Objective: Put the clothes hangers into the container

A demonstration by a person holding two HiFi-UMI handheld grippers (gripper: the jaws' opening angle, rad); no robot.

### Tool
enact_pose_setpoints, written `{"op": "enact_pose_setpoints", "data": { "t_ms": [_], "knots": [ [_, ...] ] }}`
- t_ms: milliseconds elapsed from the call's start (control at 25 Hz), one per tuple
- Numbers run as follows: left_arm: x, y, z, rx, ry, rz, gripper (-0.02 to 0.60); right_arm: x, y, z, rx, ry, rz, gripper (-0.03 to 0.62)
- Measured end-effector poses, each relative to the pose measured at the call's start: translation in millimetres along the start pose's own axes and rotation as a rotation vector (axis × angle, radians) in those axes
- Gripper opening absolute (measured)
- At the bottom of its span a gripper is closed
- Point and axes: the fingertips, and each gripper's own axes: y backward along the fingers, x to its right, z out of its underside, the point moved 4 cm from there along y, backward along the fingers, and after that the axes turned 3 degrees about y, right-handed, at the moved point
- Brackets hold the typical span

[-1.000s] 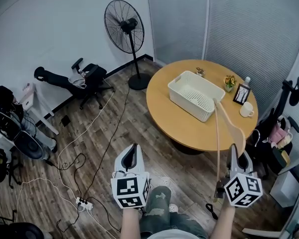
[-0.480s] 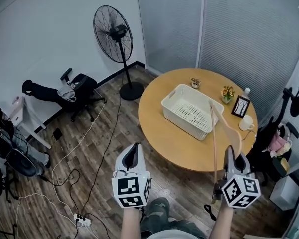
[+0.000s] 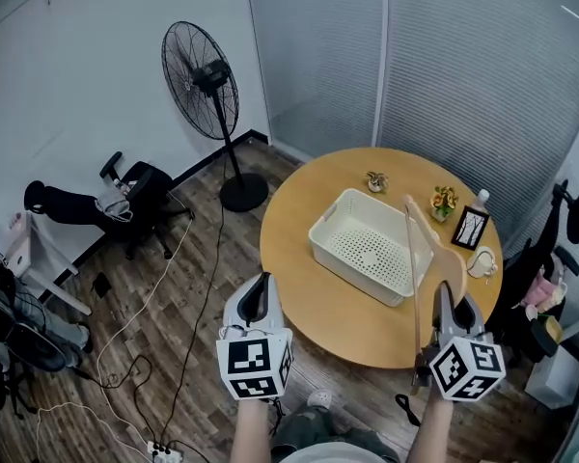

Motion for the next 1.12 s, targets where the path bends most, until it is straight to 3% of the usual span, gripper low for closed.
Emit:
{"op": "enact_pose_setpoints", "data": {
  "t_ms": [600,1120],
  "knots": [
    [-13,-79,8,-0.039,0.019,0.063,0.0,5,-59,9,-0.068,0.008,0.038,0.083],
    [0,-128,9,-0.069,0.046,0.002,0.0,35,-125,4,-0.129,0.005,-0.053,0.083]
  ]
}}
